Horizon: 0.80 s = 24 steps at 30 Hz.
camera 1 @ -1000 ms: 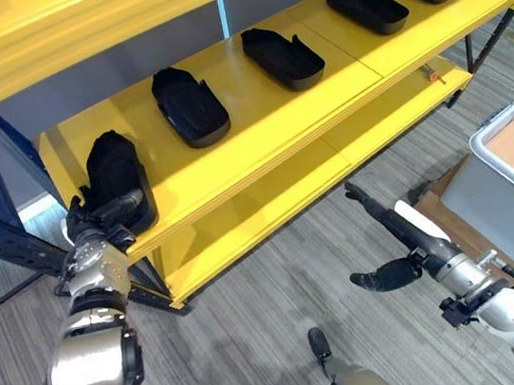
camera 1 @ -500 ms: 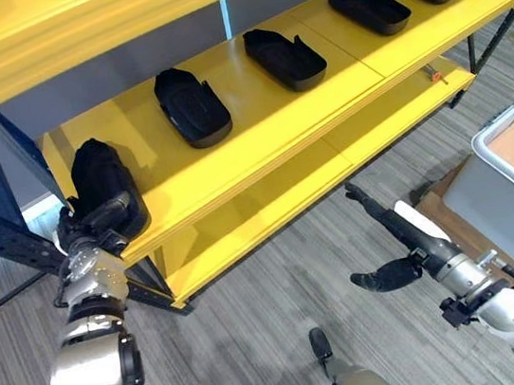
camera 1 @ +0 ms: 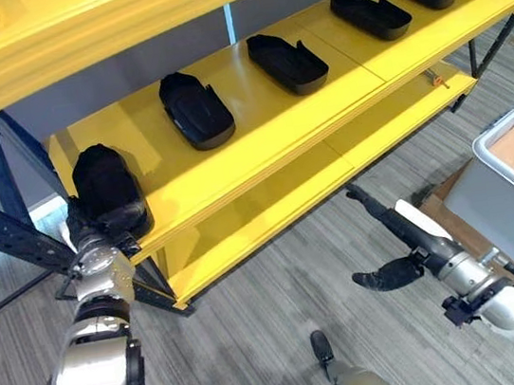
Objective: Move parts from the plastic box to the shelf.
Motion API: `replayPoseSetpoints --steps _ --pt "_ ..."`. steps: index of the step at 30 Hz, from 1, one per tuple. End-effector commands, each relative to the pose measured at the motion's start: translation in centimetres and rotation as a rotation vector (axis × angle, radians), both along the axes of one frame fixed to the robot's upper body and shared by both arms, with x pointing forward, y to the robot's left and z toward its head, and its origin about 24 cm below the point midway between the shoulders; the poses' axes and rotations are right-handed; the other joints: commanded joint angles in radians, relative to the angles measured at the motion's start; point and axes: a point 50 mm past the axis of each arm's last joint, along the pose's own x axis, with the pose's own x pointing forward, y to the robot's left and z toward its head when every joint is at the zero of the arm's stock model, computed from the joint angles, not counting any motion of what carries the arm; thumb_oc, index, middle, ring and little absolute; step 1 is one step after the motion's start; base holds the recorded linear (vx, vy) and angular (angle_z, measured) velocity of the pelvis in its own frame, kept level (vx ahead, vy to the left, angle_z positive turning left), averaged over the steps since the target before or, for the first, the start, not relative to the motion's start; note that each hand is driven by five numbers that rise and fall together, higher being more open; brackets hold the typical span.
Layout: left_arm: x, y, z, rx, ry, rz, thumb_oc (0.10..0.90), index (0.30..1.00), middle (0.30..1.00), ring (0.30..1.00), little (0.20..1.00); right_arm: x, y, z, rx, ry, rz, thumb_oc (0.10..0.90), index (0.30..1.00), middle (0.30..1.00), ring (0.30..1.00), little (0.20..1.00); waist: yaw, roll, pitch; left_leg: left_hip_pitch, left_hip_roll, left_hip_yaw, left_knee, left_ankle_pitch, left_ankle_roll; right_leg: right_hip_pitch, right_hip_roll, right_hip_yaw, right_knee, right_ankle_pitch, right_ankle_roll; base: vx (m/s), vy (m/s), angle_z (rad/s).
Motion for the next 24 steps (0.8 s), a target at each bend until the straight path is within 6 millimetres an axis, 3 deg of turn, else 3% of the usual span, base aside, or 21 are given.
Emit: replayPoseSetpoints --steps 1,2,9,11,20,24 --pt "1.3 -0.3 11.7 0.383 -0.345 -0.028 0.900 1.000 1.000 1.000 1.000 0.5 0.5 6.3 0.065 -0.337 0.066 0.900 1.000 1.000 1.000 1.000 0.010 -0.026 -0.024 0.086 0.000 -0.044 -0.002 -0.014 -0.013 0.135 -0.050 -0.049 0.002 -0.136 0.076 0.00 -0.005 0.07" --pt "1.3 -0.3 11.7 0.384 -0.345 -0.028 0.900 1.000 1.000 1.000 1.000 0.5 0.5 6.3 0.065 -0.337 0.066 0.900 1.000 1.000 1.000 1.000 0.010 -0.026 -0.024 0.086 0.000 -0.044 -0.002 -0.013 -0.013 0.135 -0.050 -0.049 0.002 -0.136 0.076 0.00 -0.001 0.08" --pt "-0.7 -2.8 18.3 0.748 -0.568 -0.078 0.900 1.000 1.000 1.000 1.000 0.7 0.7 6.5 0.077 -0.349 0.087 0.900 1.000 1.000 1.000 1.000 0.016 -0.020 -0.035 0.087 -0.001 -0.044 -0.002 -0.011 -0.014 0.139 -0.053 -0.051 0.001 -0.132 0.079 0.00 0.000 0.02" --pt "-1.3 -2.8 18.9 0.791 -0.596 -0.078 0.900 1.000 1.000 1.000 1.000 0.7 0.6 6.3 0.073 -0.341 0.084 0.900 1.000 1.000 1.000 1.000 0.018 -0.017 -0.040 0.093 -0.001 -0.045 -0.002 -0.015 -0.015 0.146 -0.054 -0.054 0.001 -0.136 0.080 0.00 0.000 0.00" --pt "-4.2 -2.8 20.0 0.891 -0.711 -0.083 0.900 1.000 1.000 1.000 1.000 0.4 0.1 6.1 0.073 -0.331 0.068 0.900 1.000 1.000 1.000 1.000 0.030 -0.013 -0.067 0.093 -0.002 -0.055 -0.002 -0.009 -0.017 0.152 -0.058 -0.060 0.000 -0.134 0.080 0.00 0.000 0.01" --pt "-5.7 -3.1 18.0 1.026 -0.654 -0.138 0.900 1.000 1.000 1.000 1.000 0.2 -0.4 6.0 0.076 -0.329 0.039 0.900 1.000 1.000 1.000 1.000 0.040 -0.016 -0.072 0.093 -0.001 -0.061 -0.002 -0.006 -0.017 0.157 -0.059 -0.067 0.000 -0.137 0.078 0.00 0.000 0.00"
